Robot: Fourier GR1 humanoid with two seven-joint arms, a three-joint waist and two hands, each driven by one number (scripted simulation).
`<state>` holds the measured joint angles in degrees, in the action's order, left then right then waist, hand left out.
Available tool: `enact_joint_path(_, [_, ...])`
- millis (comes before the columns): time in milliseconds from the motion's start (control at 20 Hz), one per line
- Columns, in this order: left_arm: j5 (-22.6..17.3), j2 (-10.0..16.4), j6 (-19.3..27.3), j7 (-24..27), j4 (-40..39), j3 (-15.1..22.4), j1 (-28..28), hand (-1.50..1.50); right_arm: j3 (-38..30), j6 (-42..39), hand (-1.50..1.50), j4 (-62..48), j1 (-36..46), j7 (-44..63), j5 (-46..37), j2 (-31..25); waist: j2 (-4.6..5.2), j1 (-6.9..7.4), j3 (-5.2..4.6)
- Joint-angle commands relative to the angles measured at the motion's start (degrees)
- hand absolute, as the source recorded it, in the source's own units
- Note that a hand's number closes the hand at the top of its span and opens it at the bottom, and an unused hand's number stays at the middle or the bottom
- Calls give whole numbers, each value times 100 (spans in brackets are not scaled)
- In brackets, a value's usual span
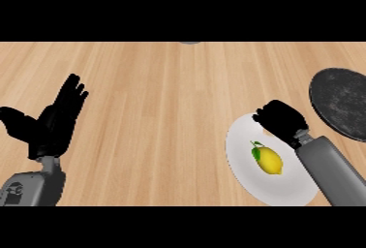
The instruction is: Pick the bell pepper from the plate and place it in the pan
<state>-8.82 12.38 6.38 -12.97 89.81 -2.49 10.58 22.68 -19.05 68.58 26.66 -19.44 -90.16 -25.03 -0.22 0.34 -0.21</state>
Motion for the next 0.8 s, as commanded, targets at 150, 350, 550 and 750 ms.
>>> enact_joint_path(150, [19, -20, -91, -133, 464, -68, -382, 0, -106, 83, 150, -436, 127, -145, -226, 496, 21, 15, 21])
enact_joint_path(350, [72, -114, -179, 281, -113, -160, -163, 0, -437, 720, 150, -772, 74, -348, -169, 480, 29, -4, 21])
enact_joint_path(550, [-56, 87, -232, -72, 56, -292, -109, 0, -1160, -12, 150, 55, -405, 221, 541, 759, 2, -104, 21])
enact_joint_path(750, [-29, 80, -65, -122, 131, -386, -145, 0, -2297, -696, 150, 231, -713, 1546, 1350, 1836, -74, -336, 29])
